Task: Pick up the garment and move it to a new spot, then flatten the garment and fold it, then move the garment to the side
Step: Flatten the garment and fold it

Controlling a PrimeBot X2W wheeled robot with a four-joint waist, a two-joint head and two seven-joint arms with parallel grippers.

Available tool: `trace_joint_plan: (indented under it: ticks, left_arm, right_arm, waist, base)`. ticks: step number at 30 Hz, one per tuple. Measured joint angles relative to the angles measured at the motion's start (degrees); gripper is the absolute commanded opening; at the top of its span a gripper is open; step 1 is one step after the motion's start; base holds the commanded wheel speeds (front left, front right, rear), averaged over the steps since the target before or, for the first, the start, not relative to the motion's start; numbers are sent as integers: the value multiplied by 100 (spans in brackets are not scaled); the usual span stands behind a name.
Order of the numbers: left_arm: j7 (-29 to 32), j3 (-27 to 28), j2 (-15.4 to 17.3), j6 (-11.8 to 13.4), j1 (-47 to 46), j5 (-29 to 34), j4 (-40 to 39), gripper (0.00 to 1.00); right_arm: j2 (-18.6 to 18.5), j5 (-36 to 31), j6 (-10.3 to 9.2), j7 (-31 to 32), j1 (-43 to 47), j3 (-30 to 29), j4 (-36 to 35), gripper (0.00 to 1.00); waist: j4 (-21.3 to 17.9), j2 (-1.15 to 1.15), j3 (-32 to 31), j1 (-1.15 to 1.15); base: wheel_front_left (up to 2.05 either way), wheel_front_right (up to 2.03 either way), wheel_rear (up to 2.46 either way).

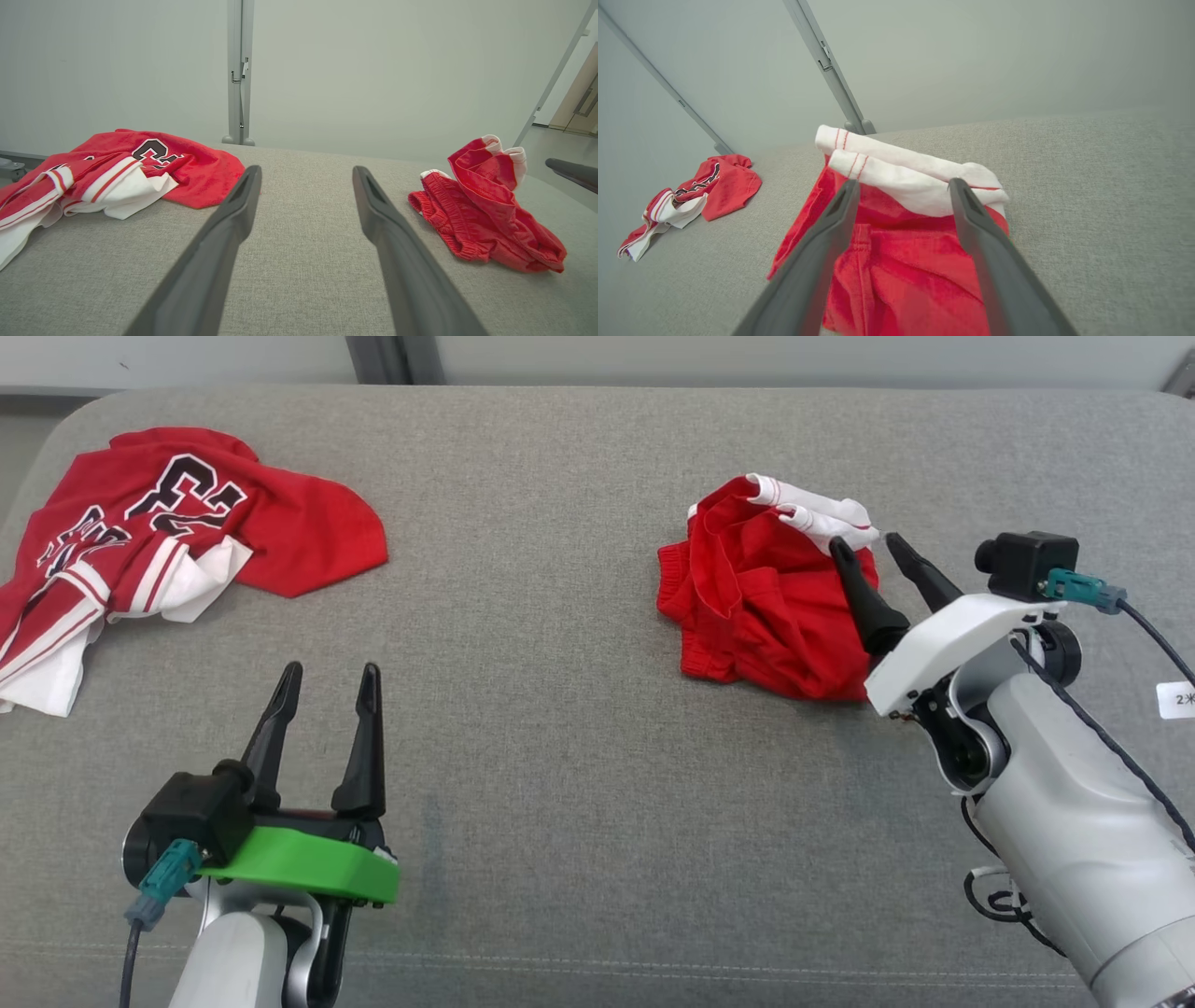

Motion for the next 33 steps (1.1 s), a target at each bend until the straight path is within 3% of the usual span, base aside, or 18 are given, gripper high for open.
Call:
trace_joint_plan:
  ticks: [3, 4, 7, 8, 18, 33]
  left_arm:
    - [0, -30, 1, 0, 0, 0, -3, 100]
    - [0, -56, 1, -1, 0, 0, -3, 100]
    - [0, -119, 0, -1, -2, 0, -2, 100]
    - [0, -149, 0, -1, -5, 0, -1, 100]
    - [0, -229, 1, -1, -16, -11, 5, 100]
    - [0, -378, 0, -1, -157, -197, -20, 100]
  right_arm:
    - [-42, 41, 0, -12, 98, -11, -4, 100]
    - [-56, 58, 0, -11, 125, -5, -4, 87]
    - [-122, 90, 0, -4, 196, 70, 12, 3]
    - [-156, 78, 0, -4, 196, 82, 18, 0]
    - [-279, 77, 0, 48, 140, 153, -69, 0]
    - [-437, 7, 0, 547, -730, 260, 79, 0]
  waist:
    - [-45, 0, 52, 0]
    - [-54, 0, 71, 0]
    - [-60, 0, 126, 0]
    - [-52, 0, 141, 0]
    - [137, 0, 283, 0]
    - [510, 0, 692, 0]
  base:
    - [0, 0, 0]
    - [0, 0, 0]
    - [0, 0, 0]
    - [0, 0, 0]
    - [0, 0, 0]
    - [0, 0, 0]
